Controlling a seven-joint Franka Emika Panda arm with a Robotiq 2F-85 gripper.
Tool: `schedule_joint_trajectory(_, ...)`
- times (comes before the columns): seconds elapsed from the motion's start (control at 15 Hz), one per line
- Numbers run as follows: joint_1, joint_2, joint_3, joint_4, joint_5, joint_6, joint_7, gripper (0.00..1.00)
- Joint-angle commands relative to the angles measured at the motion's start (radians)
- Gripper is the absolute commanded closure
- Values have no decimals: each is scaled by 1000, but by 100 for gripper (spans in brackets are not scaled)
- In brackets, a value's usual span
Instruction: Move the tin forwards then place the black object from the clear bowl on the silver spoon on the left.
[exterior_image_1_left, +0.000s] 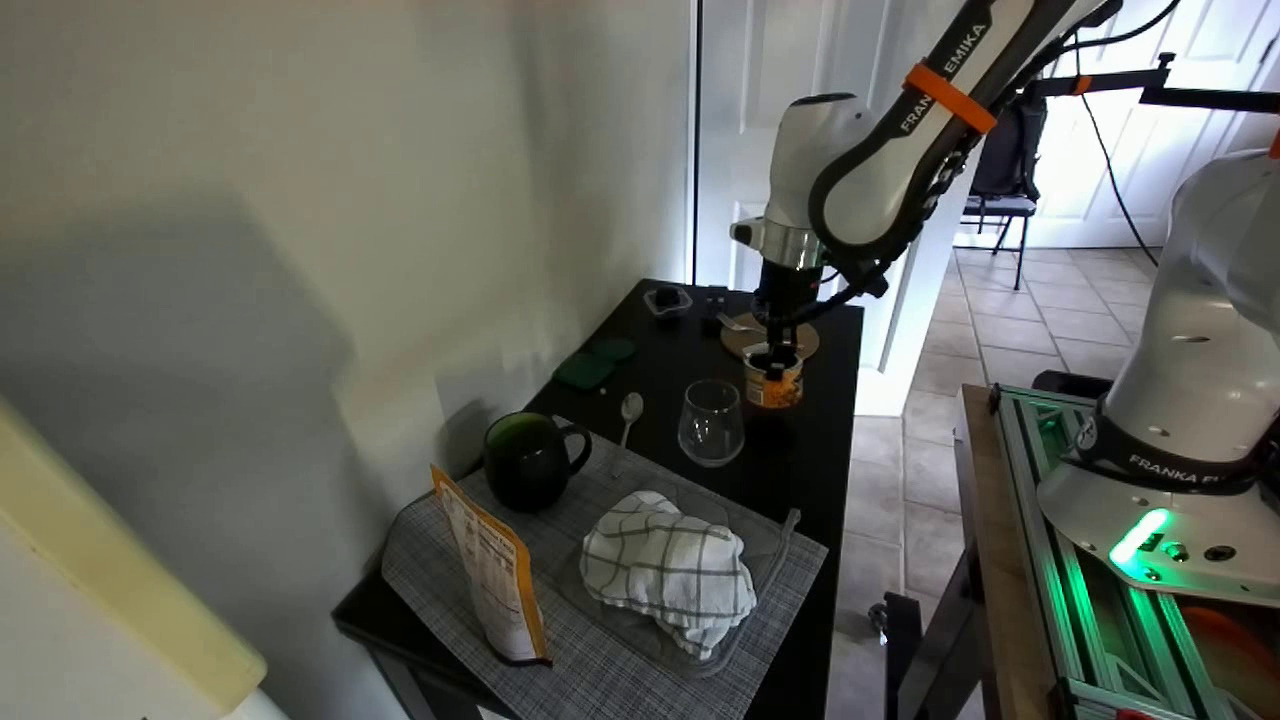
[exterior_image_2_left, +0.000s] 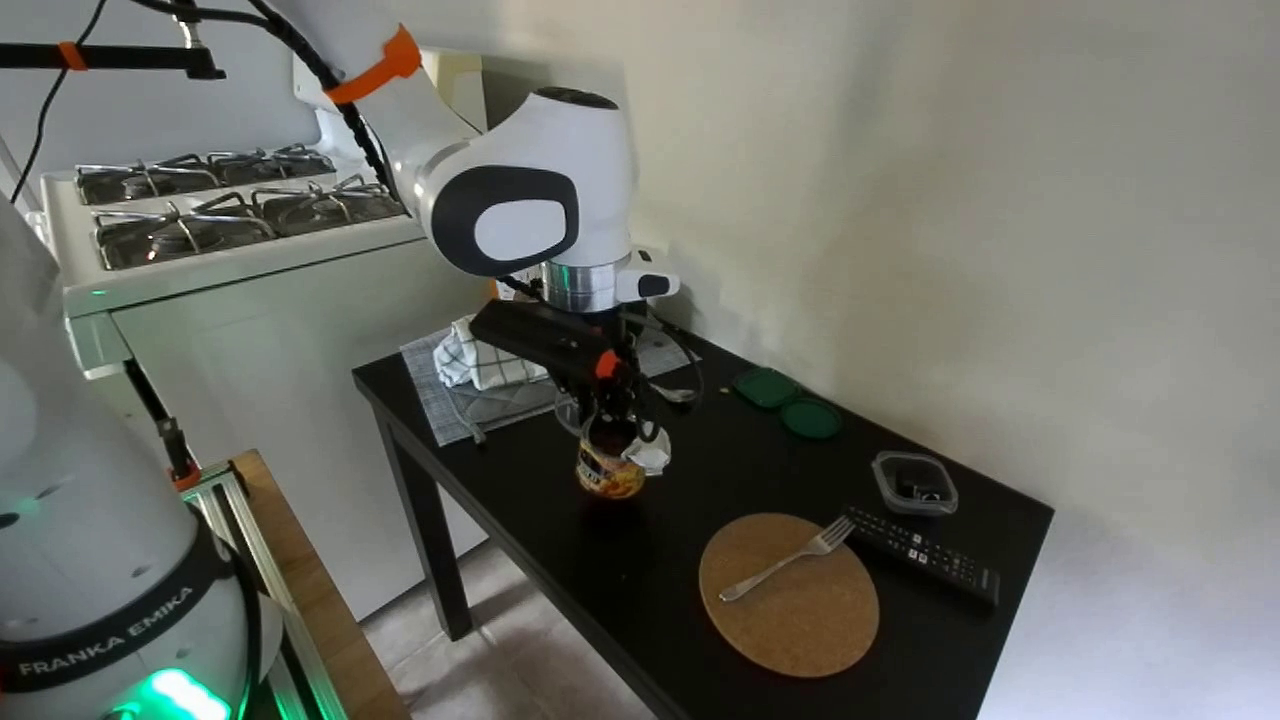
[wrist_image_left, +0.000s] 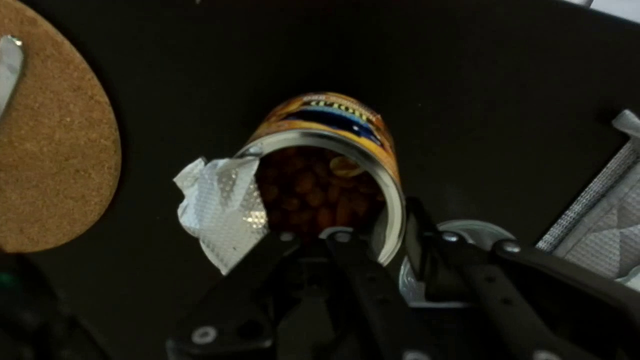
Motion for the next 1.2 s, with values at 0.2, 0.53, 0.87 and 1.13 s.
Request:
schedule_joint_trajectory(0.2,-32,-7,5,1,-67,-102,151,96)
schedule_joint_trajectory(0.53,-42,4,12,31,-153,-121,294,96)
schedule_joint_trajectory(0.87,-51,53,-1,87,-159,-106,313,96)
schedule_joint_trajectory(1.13,-71,82,-16,97,-156,-116,293,96)
